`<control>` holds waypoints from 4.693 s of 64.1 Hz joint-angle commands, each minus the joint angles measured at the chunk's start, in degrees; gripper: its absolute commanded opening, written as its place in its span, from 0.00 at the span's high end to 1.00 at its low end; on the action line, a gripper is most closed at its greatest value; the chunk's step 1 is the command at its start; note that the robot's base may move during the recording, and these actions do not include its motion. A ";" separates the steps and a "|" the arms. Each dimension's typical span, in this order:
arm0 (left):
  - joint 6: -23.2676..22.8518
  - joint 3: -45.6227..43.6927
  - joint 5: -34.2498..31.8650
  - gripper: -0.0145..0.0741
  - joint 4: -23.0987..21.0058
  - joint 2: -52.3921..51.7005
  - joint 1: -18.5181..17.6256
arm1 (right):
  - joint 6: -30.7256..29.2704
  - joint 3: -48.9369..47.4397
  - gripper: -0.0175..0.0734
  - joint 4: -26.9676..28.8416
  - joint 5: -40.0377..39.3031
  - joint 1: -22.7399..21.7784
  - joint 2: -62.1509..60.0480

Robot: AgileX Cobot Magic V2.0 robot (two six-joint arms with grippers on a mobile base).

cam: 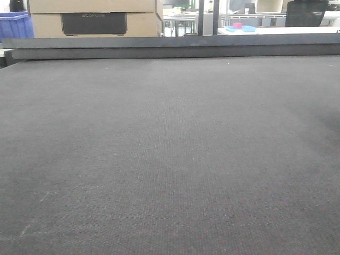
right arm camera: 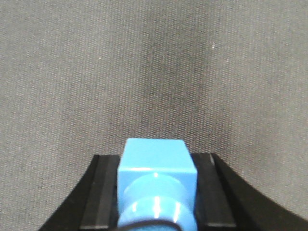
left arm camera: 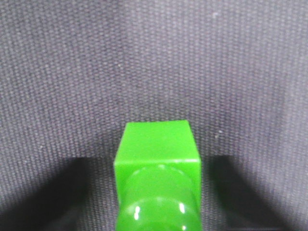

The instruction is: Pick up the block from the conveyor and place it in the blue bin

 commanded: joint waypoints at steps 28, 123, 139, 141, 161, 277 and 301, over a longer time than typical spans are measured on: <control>-4.04 -6.69 -0.08 0.96 -6.07 -11.54 -7.82 | -0.32 -0.83 0.99 0.13 -1.88 5.13 -0.62; -9.40 -16.24 0.36 0.96 -6.61 -49.82 -25.05 | -1.98 -13.13 0.99 4.22 7.17 8.62 -43.77; -9.40 -16.24 -0.97 0.96 -6.61 -49.80 -25.05 | -1.98 -13.13 0.99 4.22 7.55 8.62 -43.78; -9.40 -16.24 -0.97 0.96 -6.61 -49.80 -25.05 | -1.98 -13.13 0.99 4.22 7.55 8.62 -43.78; -9.40 -16.24 -0.97 0.96 -6.61 -49.80 -25.05 | -1.98 -13.13 0.99 4.22 7.55 8.62 -43.78; -9.40 -16.24 -1.81 0.96 -6.61 -49.80 -25.05 | -1.98 -13.13 0.99 4.22 7.42 8.62 -43.78; -9.40 -16.24 -1.81 0.96 -6.61 -49.80 -25.05 | -1.98 -13.13 0.99 4.22 7.42 8.62 -43.78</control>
